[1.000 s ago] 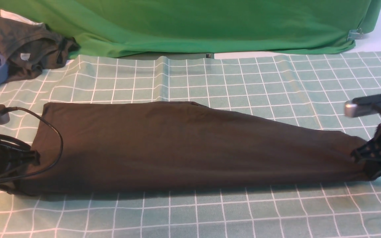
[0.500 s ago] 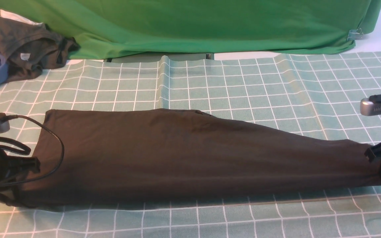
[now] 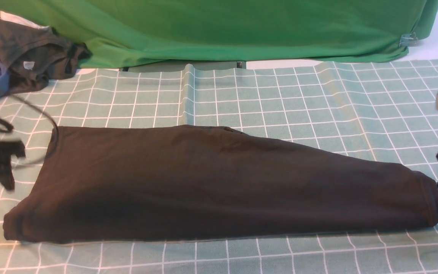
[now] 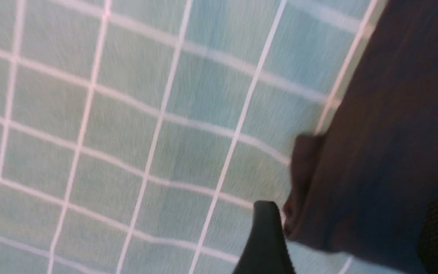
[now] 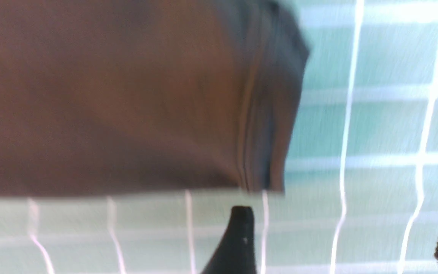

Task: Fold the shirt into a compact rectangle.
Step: 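Pull the folded dark garment lengthwise by its ends to straighten it flat on the table, then fold the right end of the dark garment over onto its left end with the right gripper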

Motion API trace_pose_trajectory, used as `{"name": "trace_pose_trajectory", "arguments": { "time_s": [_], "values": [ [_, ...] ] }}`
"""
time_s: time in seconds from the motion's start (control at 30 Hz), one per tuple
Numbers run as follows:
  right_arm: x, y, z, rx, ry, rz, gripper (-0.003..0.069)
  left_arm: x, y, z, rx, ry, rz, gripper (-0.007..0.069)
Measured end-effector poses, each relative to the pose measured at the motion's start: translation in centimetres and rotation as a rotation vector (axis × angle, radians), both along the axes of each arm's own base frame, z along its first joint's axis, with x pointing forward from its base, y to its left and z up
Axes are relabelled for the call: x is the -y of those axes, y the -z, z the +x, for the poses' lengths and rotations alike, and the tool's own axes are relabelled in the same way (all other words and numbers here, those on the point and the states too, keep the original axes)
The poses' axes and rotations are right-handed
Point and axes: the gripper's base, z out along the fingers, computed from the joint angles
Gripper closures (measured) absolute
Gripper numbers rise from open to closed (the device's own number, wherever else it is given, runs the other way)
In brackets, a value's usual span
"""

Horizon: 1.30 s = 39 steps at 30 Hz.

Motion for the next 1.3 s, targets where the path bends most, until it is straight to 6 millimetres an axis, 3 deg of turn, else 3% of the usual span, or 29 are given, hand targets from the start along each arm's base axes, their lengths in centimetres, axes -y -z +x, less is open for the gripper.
{"name": "trace_pose_trajectory", "arguments": {
  "time_s": [0.13, 0.3, 0.43, 0.53, 0.63, 0.73, 0.77, 0.8, 0.9, 1.03, 1.13, 1.3],
  "values": [
    [-0.3, 0.3, 1.0, 0.068, 0.016, 0.049, 0.0027, 0.6, -1.5, 0.0, 0.125, 0.027, -0.032, 0.0251],
    [-0.4, 4.3, 2.4, -0.047, 0.021, 0.068, 0.0027, 1.6, 0.1, -0.8, 0.089, 0.073, -0.12, 0.0536],
    [-0.6, 7.4, 3.2, -0.128, 0.02, 0.097, 0.0037, 2.2, 0.8, -1.1, 0.081, 0.096, -0.173, 0.0612],
    [-0.7, 8.9, 3.5, -0.16, 0.022, 0.109, 0.0077, 2.4, 0.7, -1.1, 0.092, 0.109, -0.19, 0.0621],
    [-0.7, 9.4, 3.6, -0.17, -0.012, 0.107, 0.0172, 2.6, 0.7, -1.1, 0.099, 0.118, -0.203, 0.0622],
    [-0.8, 9.4, 3.8, -0.156, -0.061, 0.11, 0.0477, 2.7, 0.6, -1.1, 0.108, 0.13, -0.21, 0.0622],
    [-0.8, 9.4, 3.8, -0.155, -0.062, 0.111, 0.0493, 2.7, 0.6, -1.1, 0.108, 0.131, -0.209, 0.0622],
    [-0.8, 9.2, 3.9, -0.157, -0.073, 0.115, 0.0577, 2.7, 0.6, -1.1, 0.108, 0.138, -0.209, 0.0622],
    [-0.6, 8.4, 4.2, -0.16, -0.095, 0.093, 0.0617, 2.7, 0.6, -1.1, 0.101, 0.15, -0.216, 0.0622],
    [0.3, 6.3, 4.1, -0.117, -0.082, 0.004, 0.0622, 2.8, 0.3, -1.4, 0.1, 0.154, -0.219, 0.0622],
    [3.0, 2.9, 3.3, -0.077, -0.036, -0.113, 0.0622, 3.0, -1.1, -2.1, 0.15, 0.161, -0.202, 0.0622],
    [6.2, 0.2, 2.9, -0.097, 0.075, -0.126, 0.0622, 3.4, -3.5, -3.4, 0.244, 0.171, -0.168, 0.0622]
  ]
}}
